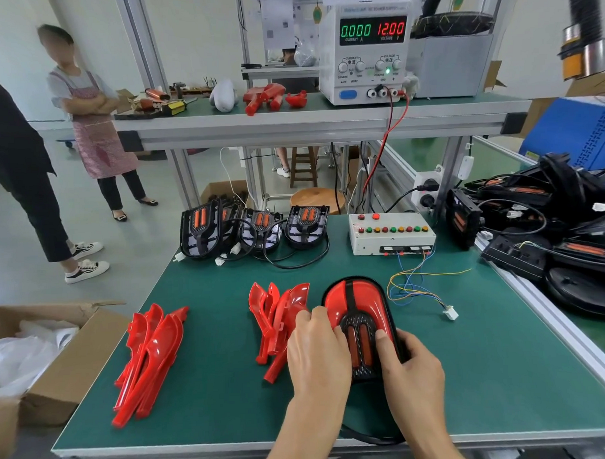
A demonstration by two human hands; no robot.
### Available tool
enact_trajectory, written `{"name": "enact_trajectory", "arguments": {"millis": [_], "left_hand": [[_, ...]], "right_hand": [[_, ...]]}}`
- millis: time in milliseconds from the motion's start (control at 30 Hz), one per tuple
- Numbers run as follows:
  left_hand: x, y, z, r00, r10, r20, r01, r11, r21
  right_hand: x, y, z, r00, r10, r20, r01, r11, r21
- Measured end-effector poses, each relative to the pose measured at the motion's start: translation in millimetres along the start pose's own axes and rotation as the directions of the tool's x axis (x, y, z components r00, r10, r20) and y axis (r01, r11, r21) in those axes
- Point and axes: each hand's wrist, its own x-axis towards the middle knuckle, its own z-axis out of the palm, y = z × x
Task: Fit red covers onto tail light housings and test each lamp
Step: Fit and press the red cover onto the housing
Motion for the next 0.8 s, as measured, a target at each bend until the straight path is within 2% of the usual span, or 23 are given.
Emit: {"name": "enact_trajectory", "arguments": {"millis": [133, 233, 333, 400, 467, 533, 600, 700, 800], "left_hand": [[-3.1, -8.0, 6.2, 0.997, 0.069, -0.029, -0.070, 0.996, -0.051], [-6.1, -18.3, 12.8, 0.983, 0.148, -0.105, -0.156, 0.985, -0.074], [-7.2, -22.7, 11.8, 0.986, 0.065, -0.151, -0.093, 0.978, -0.187], [-7.2, -23.2, 11.4, 0.993, -0.050, -0.104, 0.018, 0.957, -0.290], [-4.8, -22.8, 10.6, 0.991, -0.132, 0.022, 0.131, 0.931, -0.341], [-0.2, -22.3, 8.9, 0.973, -0.144, 0.180, 0.211, 0.870, -0.445], [3.7, -22.8, 7.6, 0.958, -0.095, 0.270, 0.237, 0.793, -0.561], [7.6, -26.7, 9.7, 0.952, -0.072, 0.297, 0.250, 0.743, -0.621], [10.7, -31.7, 11.9, 0.955, -0.058, 0.292, 0.242, 0.723, -0.647]], "right_hand": [[2.7, 0.5, -0.9, 1.000, 0.003, 0.012, -0.004, 1.000, 0.029], [4.8, 1.0, -2.2, 1.000, 0.017, 0.016, -0.018, 0.997, 0.070], [5.1, 2.3, -2.5, 0.999, 0.029, 0.023, -0.032, 0.991, 0.131], [3.3, 2.8, -1.1, 0.999, 0.029, 0.014, -0.032, 0.983, 0.182], [0.7, 1.9, 1.1, 1.000, 0.030, 0.004, -0.030, 0.969, 0.244], [-1.5, 0.0, 2.2, 0.999, 0.033, 0.009, -0.034, 0.951, 0.308], [-1.8, -0.1, 1.6, 0.999, 0.033, 0.031, -0.041, 0.939, 0.343], [-0.2, 0.2, -2.5, 0.994, 0.020, 0.108, -0.053, 0.948, 0.313], [2.9, -0.8, -11.0, 0.975, 0.028, 0.218, -0.075, 0.975, 0.209]]}}
